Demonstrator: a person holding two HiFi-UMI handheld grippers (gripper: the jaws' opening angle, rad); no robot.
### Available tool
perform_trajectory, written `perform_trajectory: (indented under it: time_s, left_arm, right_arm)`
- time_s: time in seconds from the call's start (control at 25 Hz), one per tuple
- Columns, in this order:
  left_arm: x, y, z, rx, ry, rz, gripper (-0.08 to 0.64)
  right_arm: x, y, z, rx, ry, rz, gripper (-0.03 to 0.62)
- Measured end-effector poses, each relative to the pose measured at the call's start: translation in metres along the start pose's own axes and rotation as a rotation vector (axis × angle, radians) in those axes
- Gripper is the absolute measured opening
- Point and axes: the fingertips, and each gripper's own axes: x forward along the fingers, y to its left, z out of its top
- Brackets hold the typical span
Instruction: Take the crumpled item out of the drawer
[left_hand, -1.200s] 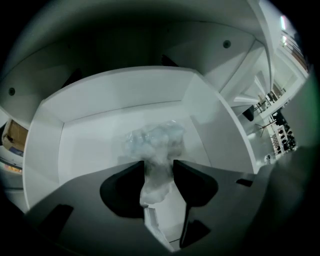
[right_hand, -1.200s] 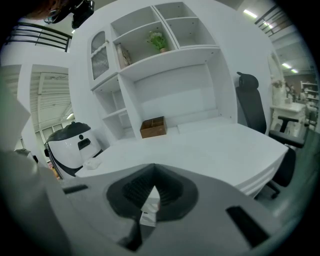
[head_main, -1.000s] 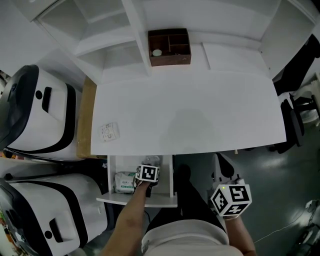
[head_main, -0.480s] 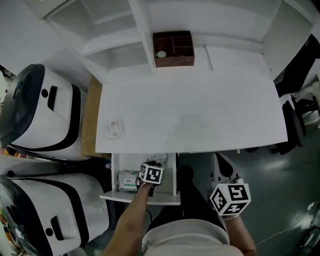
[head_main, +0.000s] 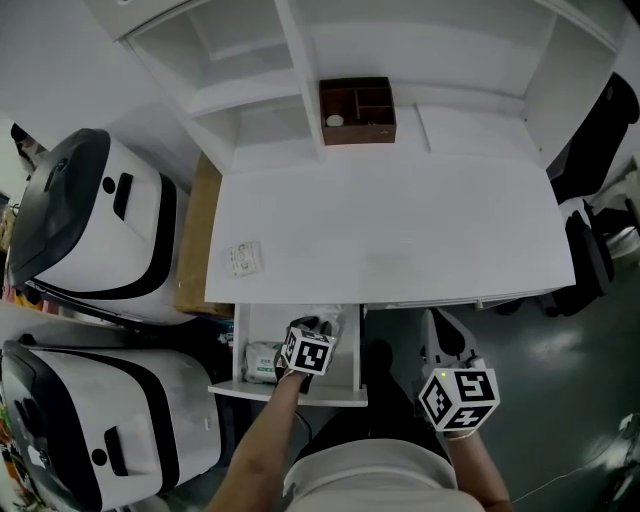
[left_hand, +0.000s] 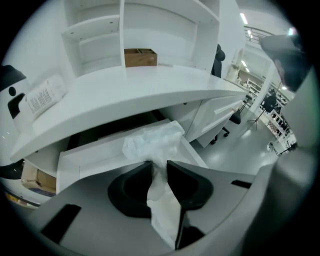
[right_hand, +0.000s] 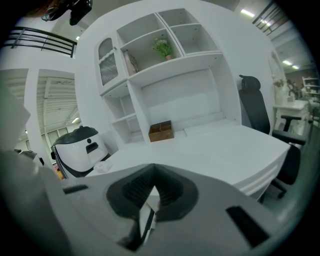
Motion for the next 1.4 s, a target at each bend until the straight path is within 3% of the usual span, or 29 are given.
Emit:
perform_trajectory:
  time_s: [0.84,1.4]
  left_arm:
    - [-0.080,-0.021,0.022,0.042,-0.181,0.005,0.081]
    - [-0.158,-0.022,0.073,0.048,-0.413,0.041,0.081]
  right_arm:
    - [-0.034,0.036,0.001,-0.017,-0.062,0.027,0.002]
    - [-0.050,0.048,0.001,-0.022,-0.091,0.057,0.002]
